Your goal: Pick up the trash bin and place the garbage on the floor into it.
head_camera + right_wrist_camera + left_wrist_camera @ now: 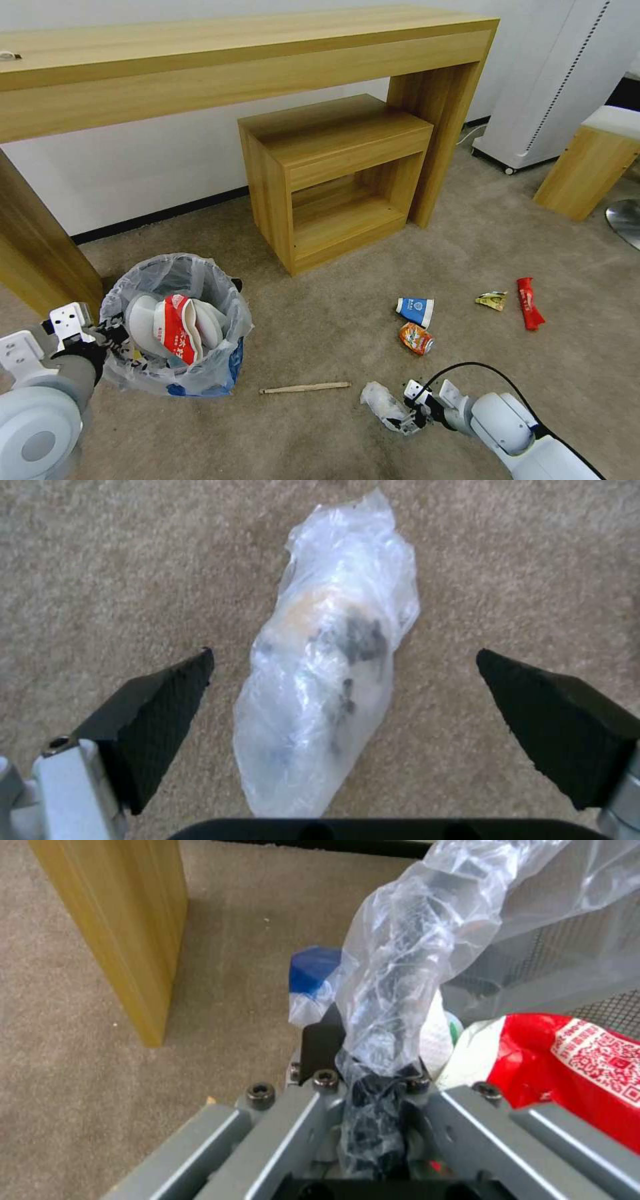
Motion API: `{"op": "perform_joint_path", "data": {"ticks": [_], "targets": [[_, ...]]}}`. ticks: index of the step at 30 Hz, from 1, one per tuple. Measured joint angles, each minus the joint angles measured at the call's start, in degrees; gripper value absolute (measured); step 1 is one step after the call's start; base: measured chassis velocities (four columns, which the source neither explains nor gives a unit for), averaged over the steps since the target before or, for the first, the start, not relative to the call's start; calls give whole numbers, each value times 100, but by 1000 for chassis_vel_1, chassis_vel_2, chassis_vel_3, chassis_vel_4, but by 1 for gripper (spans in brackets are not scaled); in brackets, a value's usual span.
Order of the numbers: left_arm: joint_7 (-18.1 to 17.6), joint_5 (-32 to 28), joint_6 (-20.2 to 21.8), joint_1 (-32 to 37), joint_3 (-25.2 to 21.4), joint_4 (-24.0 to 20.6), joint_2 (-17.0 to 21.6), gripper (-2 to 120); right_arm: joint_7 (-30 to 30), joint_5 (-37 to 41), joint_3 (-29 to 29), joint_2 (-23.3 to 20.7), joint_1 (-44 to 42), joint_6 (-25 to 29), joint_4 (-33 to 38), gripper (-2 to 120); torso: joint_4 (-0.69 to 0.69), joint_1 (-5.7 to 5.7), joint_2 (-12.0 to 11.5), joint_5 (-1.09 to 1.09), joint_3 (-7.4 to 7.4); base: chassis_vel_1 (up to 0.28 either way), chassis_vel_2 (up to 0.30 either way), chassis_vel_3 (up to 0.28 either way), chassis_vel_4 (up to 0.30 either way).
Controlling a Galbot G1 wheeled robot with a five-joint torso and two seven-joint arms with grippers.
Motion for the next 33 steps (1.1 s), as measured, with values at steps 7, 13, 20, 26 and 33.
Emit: {"op": "perform_joint_path", "data": {"ticks": [7,13,20,26,33], "targets": [[0,35,0,2,28,-6,-19,1,95,-74,-94,67,16,193,-145,100,0,0,0,0,0,0,0,0,0],[-1,49,0,4,37,-9,-36,1,461,-143,-277,139,83,166,-271,96,0,0,0,0,0,0,0,0,0],[-1,52,-2,-2,53,11,-41,1,813,-110,-402,153,106,-139,-292,82,0,0,0,0,0,0,0,0,0],[-1,52,-7,-43,109,50,-40,1,914,-110,-446,165,119,-236,-359,68,0,0,0,0,0,0,0,0,0],[-1,73,-13,-78,176,89,-40,1,857,-82,-452,160,124,-200,-388,45,0,0,0,0,0,0,0,0,0]]}}
